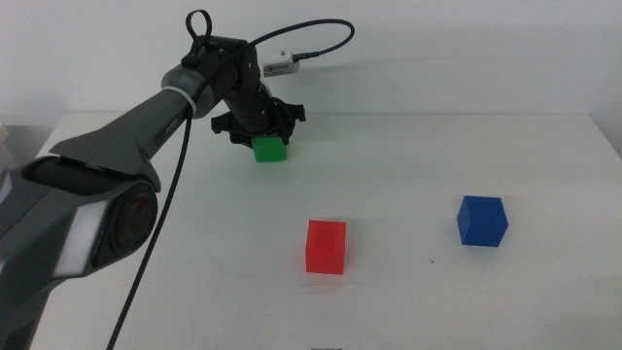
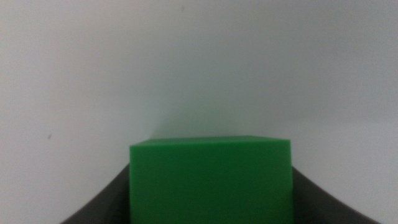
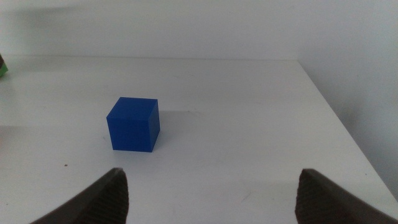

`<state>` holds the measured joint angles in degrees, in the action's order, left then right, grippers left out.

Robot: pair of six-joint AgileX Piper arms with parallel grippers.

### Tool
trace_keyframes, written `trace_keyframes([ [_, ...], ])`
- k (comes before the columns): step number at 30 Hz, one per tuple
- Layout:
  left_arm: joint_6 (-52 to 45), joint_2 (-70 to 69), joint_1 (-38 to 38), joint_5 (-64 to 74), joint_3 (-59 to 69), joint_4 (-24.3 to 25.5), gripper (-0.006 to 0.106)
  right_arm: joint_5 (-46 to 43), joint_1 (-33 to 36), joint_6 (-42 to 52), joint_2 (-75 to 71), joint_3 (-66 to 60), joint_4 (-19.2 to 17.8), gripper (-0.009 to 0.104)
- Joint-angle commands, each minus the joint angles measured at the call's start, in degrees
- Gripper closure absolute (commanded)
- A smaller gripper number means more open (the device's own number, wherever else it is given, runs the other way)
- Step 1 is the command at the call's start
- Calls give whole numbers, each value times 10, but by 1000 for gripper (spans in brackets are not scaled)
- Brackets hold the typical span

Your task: Stack red cubes first, then green, then blue cubes in a specific spot.

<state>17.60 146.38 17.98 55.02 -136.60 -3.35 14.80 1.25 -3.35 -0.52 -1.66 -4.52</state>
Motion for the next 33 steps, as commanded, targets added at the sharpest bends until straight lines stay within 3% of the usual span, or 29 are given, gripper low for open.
trace_keyframes([
  [1, -2, -68, 1, 6, -19, 9, 76, -42, -4, 5, -7, 11, -7, 6],
  [7, -17, -123, 24, 83, -1, 70, 81, -42, -4, 5, -7, 11, -7, 6],
  [12, -13, -225, 53, 40, 139, 74, 81, -42, -4, 5, -7, 11, -7, 6],
  [21, 186, -473, 128, -159, 496, 159, 81, -42, -4, 5, -7, 11, -7, 6],
  [26, 266, -485, 175, -154, 524, 185, 81, -42, -4, 5, -7, 11, -7, 6],
  [33, 276, -453, 227, -145, 494, 171, 81, -42, -4, 5, -7, 11, -7, 6],
])
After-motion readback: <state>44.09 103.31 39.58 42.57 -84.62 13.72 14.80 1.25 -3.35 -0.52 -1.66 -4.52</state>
